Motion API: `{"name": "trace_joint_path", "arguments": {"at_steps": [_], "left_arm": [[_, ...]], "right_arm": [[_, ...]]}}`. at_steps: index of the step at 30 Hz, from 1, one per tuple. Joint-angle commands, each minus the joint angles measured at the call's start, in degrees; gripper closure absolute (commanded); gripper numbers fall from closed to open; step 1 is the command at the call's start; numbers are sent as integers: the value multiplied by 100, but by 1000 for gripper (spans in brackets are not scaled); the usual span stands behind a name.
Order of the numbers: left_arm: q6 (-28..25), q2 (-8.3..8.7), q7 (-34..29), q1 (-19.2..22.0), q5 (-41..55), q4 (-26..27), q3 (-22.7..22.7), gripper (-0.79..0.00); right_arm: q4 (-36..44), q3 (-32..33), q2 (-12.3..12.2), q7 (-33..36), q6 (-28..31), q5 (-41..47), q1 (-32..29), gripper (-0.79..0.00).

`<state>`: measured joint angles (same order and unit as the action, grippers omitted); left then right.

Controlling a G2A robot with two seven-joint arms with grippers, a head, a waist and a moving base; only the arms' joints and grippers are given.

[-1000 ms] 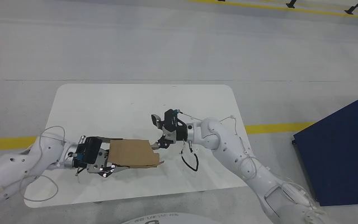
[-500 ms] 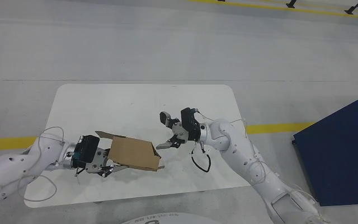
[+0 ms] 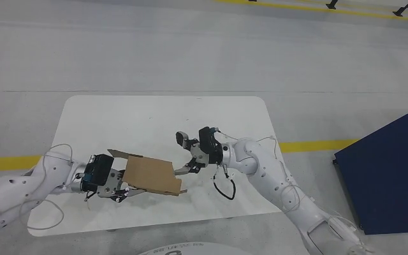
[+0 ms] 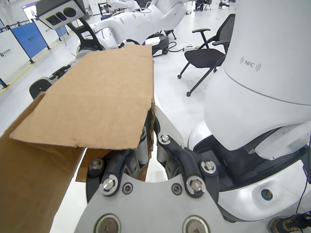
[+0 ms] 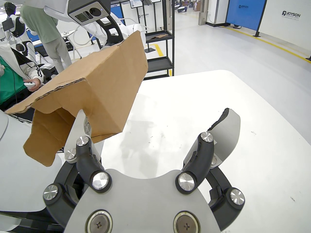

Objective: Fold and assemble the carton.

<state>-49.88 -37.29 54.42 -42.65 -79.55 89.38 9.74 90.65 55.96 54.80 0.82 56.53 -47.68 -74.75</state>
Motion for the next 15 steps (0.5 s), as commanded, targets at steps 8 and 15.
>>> {"name": "trace_joint_path", "arguments": {"at_steps": [8,15], "left_arm": [[-164,-139,-164,-1,-7,-45,0,0],[-171,-209,-171,19,42,-146,0,0]], "right_arm": [[-34,-333,137,204,-448,-129,167,-785],[-36,-312,178,72,-579,-169,170,-785]]}}
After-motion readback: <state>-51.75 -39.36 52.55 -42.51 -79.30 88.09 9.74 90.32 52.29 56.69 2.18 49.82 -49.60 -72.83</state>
